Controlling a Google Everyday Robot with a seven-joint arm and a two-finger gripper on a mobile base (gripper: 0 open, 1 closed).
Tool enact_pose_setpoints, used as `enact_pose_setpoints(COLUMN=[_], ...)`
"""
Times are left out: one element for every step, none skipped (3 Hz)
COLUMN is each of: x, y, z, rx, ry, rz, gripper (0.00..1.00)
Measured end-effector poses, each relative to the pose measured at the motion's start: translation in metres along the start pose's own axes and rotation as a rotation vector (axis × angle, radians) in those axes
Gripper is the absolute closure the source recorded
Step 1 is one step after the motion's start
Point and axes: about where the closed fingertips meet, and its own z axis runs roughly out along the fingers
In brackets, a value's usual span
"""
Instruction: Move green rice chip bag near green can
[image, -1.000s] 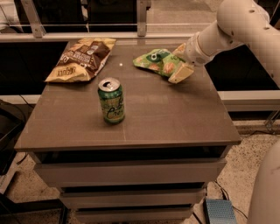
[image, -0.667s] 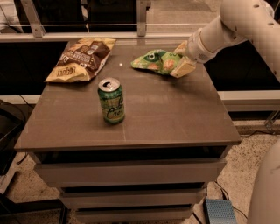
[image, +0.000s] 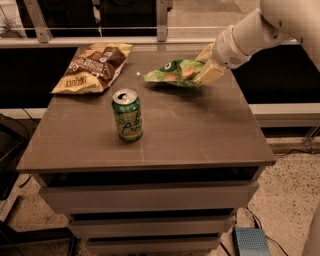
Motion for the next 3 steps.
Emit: enact_pose_setpoints(x=[-0.012, -0.027, -0.041], y=[0.015, 0.039, 0.074], z=[-0.013, -0.032, -0.051], rx=[-0.025, -0.047, -0.052], ry=[-0.045, -0.108, -0.151], rz=[0.019, 0.028, 0.004], gripper=[1.00, 1.00, 1.00])
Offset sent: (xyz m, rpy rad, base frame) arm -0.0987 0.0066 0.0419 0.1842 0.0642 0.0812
